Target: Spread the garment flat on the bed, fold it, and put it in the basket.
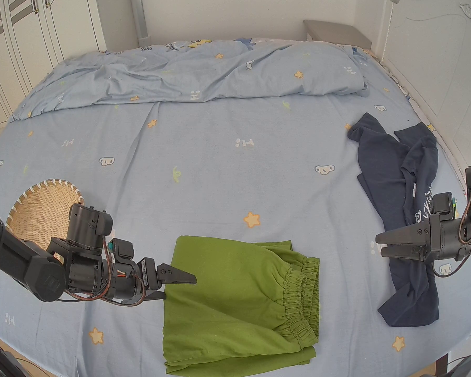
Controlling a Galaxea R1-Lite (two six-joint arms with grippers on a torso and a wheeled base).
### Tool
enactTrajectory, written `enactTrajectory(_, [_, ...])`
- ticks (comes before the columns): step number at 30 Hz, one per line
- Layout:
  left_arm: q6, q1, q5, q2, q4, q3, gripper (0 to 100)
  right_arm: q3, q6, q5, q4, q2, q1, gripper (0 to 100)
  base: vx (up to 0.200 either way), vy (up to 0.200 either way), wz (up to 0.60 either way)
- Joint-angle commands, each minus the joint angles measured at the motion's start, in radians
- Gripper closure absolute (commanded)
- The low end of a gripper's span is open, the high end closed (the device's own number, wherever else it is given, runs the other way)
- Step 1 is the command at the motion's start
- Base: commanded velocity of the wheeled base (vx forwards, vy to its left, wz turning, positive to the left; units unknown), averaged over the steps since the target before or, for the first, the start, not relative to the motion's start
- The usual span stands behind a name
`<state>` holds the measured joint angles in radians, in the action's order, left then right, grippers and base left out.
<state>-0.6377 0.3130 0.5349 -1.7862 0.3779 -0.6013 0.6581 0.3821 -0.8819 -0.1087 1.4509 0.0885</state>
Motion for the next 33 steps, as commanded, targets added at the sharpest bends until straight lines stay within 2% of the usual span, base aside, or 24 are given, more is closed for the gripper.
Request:
enactTrajectory(1, [0.016, -0.037, 0.011, -0.104, 0.052, 0.046, 0, -0.002, 0.000, -0.002, 0.001, -0.023, 0.002, 0, 0.000, 0.000, 0.00])
enactTrajectory(13, [0.018, -0.037, 0.022, -0.130, 0.058, 0.049, 0, -0.003, 0.000, -0.002, 0.001, -0.015, 0.004, 0, 0.000, 0.000, 0.00])
enactTrajectory(16, [0.013, -0.017, 0.025, -0.131, 0.058, 0.052, 0, -0.003, -0.002, -0.003, 0.001, -0.015, 0.005, 0, 0.000, 0.000, 0.00])
enactTrajectory(20, [-0.005, 0.049, 0.040, -0.147, 0.065, 0.055, 0, -0.006, -0.002, 0.000, 0.001, -0.014, 0.025, 0, 0.000, 0.000, 0.00])
enactTrajectory(25, [-0.056, 0.098, 0.040, -0.147, 0.177, 0.097, 0, -0.006, -0.002, 0.000, 0.001, -0.014, 0.023, 0, 0.000, 0.000, 0.00])
enactTrajectory(27, [-0.083, 0.132, 0.037, -0.185, 0.297, 0.127, 0, -0.008, -0.003, 0.001, 0.000, -0.010, 0.025, 0, 0.000, 0.000, 0.00])
enactTrajectory(33, [-0.132, 0.146, 0.040, -0.222, 0.480, 0.173, 0, -0.011, -0.003, 0.001, -0.002, -0.010, 0.025, 0, 0.000, 0.000, 0.00])
